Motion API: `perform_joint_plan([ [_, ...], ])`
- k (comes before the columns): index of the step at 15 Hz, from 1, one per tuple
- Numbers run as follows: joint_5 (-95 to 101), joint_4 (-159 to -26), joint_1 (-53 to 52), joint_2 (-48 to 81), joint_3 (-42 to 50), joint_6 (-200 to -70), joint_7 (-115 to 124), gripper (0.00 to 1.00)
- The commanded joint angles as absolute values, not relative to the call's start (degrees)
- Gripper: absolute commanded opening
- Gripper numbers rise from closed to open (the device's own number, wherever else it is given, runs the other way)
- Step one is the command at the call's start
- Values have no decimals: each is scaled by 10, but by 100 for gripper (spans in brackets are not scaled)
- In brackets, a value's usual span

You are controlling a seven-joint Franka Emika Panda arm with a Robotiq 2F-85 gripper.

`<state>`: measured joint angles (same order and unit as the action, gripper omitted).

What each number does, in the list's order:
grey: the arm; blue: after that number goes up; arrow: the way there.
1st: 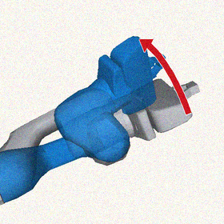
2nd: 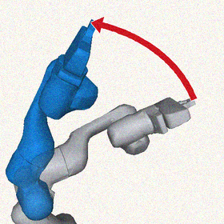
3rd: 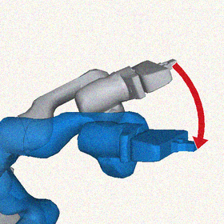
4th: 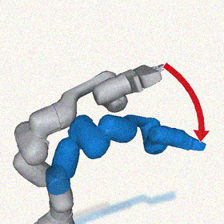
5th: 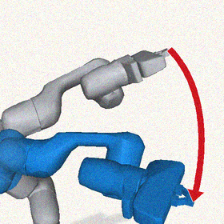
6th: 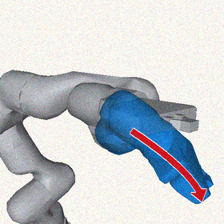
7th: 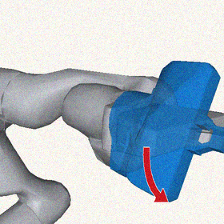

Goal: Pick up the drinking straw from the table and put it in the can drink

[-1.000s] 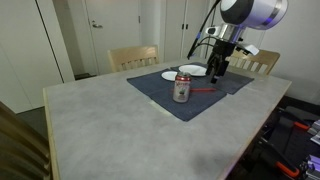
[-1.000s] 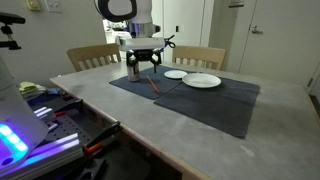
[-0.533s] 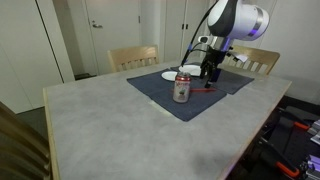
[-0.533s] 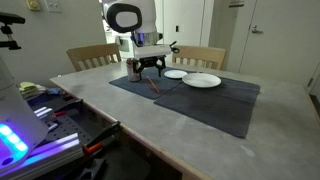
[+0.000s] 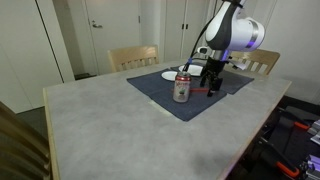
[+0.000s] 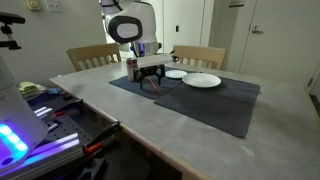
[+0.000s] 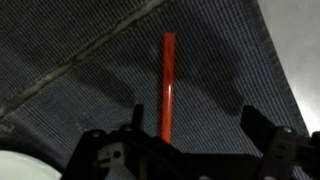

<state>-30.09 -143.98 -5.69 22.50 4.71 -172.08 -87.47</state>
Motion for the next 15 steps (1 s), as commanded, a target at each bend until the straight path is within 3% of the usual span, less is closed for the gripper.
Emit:
perform_joint_plan([
  [1,-293,-1428,-46,248,47,-1743,-899,90],
  [7,-275,-1416,-44,250,83,-1746,-900,87],
  [9,-269,-1413,-43,251,93,-1746,-899,79],
  [10,-267,-1413,-42,251,96,-1745,-898,69],
  [15,-264,-1419,-46,251,104,-1735,-895,58],
])
